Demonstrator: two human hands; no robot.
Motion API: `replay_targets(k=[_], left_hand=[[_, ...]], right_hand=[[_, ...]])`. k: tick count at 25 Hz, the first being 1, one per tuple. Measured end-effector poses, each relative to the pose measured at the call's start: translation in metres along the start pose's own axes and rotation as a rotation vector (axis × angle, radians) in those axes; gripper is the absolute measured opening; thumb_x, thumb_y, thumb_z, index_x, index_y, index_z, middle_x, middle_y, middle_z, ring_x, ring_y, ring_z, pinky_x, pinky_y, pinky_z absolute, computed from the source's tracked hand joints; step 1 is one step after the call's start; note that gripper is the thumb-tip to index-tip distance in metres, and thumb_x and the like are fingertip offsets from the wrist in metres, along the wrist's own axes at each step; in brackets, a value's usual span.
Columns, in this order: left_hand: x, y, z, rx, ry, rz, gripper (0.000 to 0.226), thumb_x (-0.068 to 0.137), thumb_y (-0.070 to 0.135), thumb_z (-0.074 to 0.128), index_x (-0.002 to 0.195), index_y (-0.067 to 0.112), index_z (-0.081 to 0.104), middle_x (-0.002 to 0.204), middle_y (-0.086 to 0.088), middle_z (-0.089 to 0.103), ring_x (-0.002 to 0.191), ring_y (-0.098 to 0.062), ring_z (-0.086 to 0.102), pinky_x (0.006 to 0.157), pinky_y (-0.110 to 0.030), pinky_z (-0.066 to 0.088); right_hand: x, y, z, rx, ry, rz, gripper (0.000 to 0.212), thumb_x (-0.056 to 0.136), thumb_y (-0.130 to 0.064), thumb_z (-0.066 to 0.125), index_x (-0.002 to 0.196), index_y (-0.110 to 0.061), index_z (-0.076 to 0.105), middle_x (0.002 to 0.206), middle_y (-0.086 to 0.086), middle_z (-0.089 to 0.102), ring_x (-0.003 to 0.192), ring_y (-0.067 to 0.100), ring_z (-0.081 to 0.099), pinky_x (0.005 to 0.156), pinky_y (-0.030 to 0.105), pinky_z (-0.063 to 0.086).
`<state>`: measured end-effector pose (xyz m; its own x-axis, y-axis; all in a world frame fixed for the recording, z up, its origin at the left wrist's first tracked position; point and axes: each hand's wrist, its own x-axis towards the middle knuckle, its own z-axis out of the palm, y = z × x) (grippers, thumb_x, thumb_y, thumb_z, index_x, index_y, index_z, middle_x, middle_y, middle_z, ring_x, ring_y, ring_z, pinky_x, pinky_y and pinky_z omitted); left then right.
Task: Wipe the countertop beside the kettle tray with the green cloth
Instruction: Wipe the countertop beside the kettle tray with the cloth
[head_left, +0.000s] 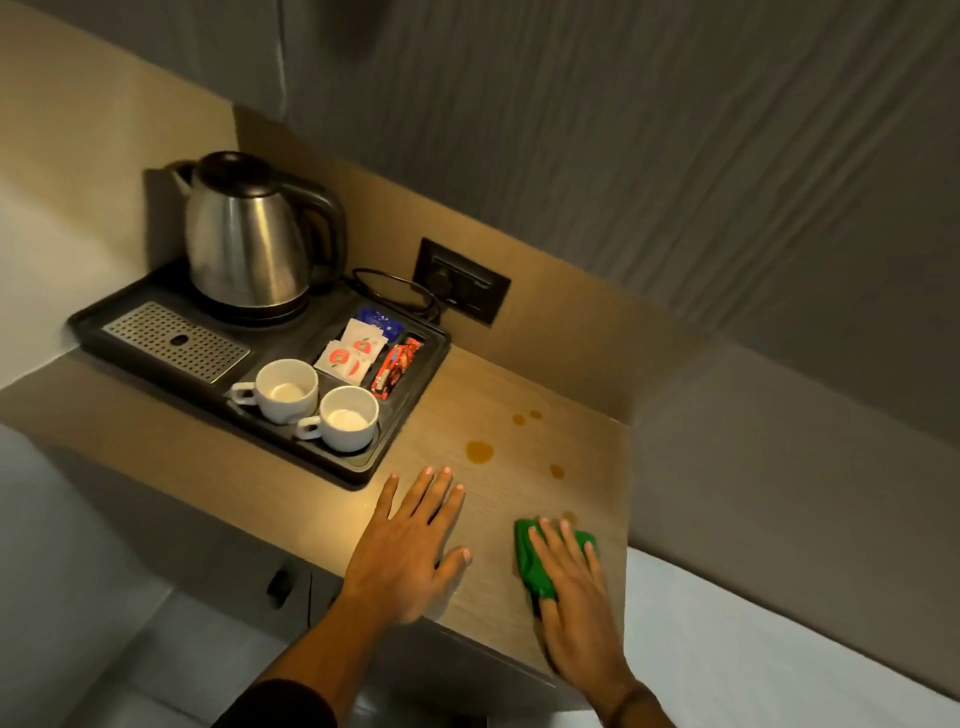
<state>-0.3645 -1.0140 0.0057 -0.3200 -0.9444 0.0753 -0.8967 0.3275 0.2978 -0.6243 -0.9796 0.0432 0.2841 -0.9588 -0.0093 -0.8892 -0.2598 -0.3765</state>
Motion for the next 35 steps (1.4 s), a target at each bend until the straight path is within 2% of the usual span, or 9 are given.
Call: replay_targets(k=[4, 8, 14, 17, 19, 25, 30, 32, 35], left_hand=[[-0.001, 0.002, 0.003, -0.012, 0.033, -0.015, 0.076, 0.104, 0.068, 0.025, 0.164, 0.023, 0.009, 0.174, -0.004, 0.004, 0.157, -0.023, -0.009, 0.126, -0.060, 0.003], [0.000, 0.003, 0.001, -0.027, 0.054, -0.025, 0.075, 0.103, 0.067, 0.024, 0.164, 0.025, 0.008, 0.173, -0.002, 0.000, 0.157, -0.021, -0.011, 0.125, -0.057, -0.007], [0.001, 0.003, -0.001, -0.046, 0.026, -0.024, 0.077, 0.102, 0.069, 0.024, 0.163, 0.025, 0.007, 0.174, -0.001, -0.002, 0.156, -0.021, -0.014, 0.125, -0.059, -0.007], [0.002, 0.003, -0.003, -0.039, 0.012, -0.022, 0.077, 0.102, 0.070, 0.022, 0.163, 0.026, 0.004, 0.173, 0.000, -0.006, 0.156, -0.021, -0.015, 0.124, -0.059, -0.009], [0.002, 0.003, -0.004, -0.051, 0.001, -0.020, 0.077, 0.102, 0.071, 0.022, 0.163, 0.027, 0.004, 0.174, 0.000, -0.006, 0.156, -0.021, -0.014, 0.124, -0.059, -0.008], [0.002, 0.002, 0.001, -0.067, 0.034, -0.021, 0.078, 0.101, 0.070, 0.025, 0.163, 0.026, 0.007, 0.174, 0.001, -0.003, 0.156, -0.019, -0.013, 0.125, -0.059, -0.004], [0.003, 0.001, 0.002, -0.079, 0.044, -0.018, 0.078, 0.101, 0.070, 0.026, 0.163, 0.028, 0.007, 0.174, 0.002, -0.005, 0.156, -0.017, -0.014, 0.125, -0.058, -0.007], [0.002, 0.000, 0.005, -0.075, 0.054, -0.010, 0.078, 0.101, 0.070, 0.027, 0.163, 0.027, 0.008, 0.173, 0.002, -0.005, 0.156, -0.017, -0.014, 0.124, -0.057, -0.010], [0.003, -0.003, 0.006, -0.080, 0.086, 0.003, 0.077, 0.101, 0.069, 0.031, 0.163, 0.026, 0.013, 0.174, 0.001, 0.000, 0.157, -0.019, -0.008, 0.122, -0.055, -0.014]], right_hand=[[-0.012, 0.057, -0.014, -0.065, -0.031, -0.128, 0.090, 0.076, -0.007, 0.048, 0.157, -0.039, 0.024, 0.168, -0.019, 0.014, 0.156, 0.013, 0.007, 0.127, 0.051, 0.008], [0.077, 0.029, -0.023, 0.058, 0.124, 0.130, 0.069, 0.089, -0.001, 0.050, 0.154, -0.018, 0.036, 0.163, 0.001, 0.031, 0.155, 0.024, 0.016, 0.125, 0.058, 0.010], [0.042, 0.081, -0.018, -0.034, -0.029, -0.153, 0.088, 0.079, -0.011, 0.048, 0.154, -0.050, 0.022, 0.164, -0.032, 0.013, 0.155, 0.006, 0.006, 0.124, 0.050, 0.010], [0.105, 0.076, -0.028, 0.026, 0.118, 0.006, 0.064, 0.092, -0.008, 0.047, 0.153, -0.023, 0.037, 0.163, -0.004, 0.032, 0.155, 0.027, 0.019, 0.124, 0.055, 0.011], [0.151, 0.040, -0.028, 0.020, 0.129, 0.184, 0.065, 0.093, 0.003, 0.051, 0.154, -0.016, 0.036, 0.163, 0.006, 0.033, 0.154, 0.028, 0.018, 0.125, 0.051, 0.008], [0.107, 0.074, -0.024, -0.013, 0.000, -0.167, 0.069, 0.089, -0.021, 0.036, 0.155, -0.038, 0.027, 0.164, -0.007, 0.029, 0.155, 0.019, 0.015, 0.126, 0.040, 0.003], [0.202, 0.045, -0.033, -0.029, 0.103, 0.153, 0.065, 0.097, -0.001, 0.045, 0.157, -0.018, 0.028, 0.166, 0.006, 0.027, 0.155, 0.026, 0.012, 0.126, 0.048, 0.006], [0.214, 0.028, -0.028, -0.033, 0.056, 0.092, 0.066, 0.097, -0.001, 0.045, 0.158, -0.019, 0.025, 0.167, 0.004, 0.023, 0.156, 0.025, 0.010, 0.126, 0.048, 0.004], [0.176, 0.058, -0.022, -0.030, -0.032, -0.188, 0.072, 0.087, -0.010, 0.040, 0.154, -0.033, 0.028, 0.166, -0.002, 0.026, 0.156, 0.022, 0.013, 0.126, 0.050, 0.005]])
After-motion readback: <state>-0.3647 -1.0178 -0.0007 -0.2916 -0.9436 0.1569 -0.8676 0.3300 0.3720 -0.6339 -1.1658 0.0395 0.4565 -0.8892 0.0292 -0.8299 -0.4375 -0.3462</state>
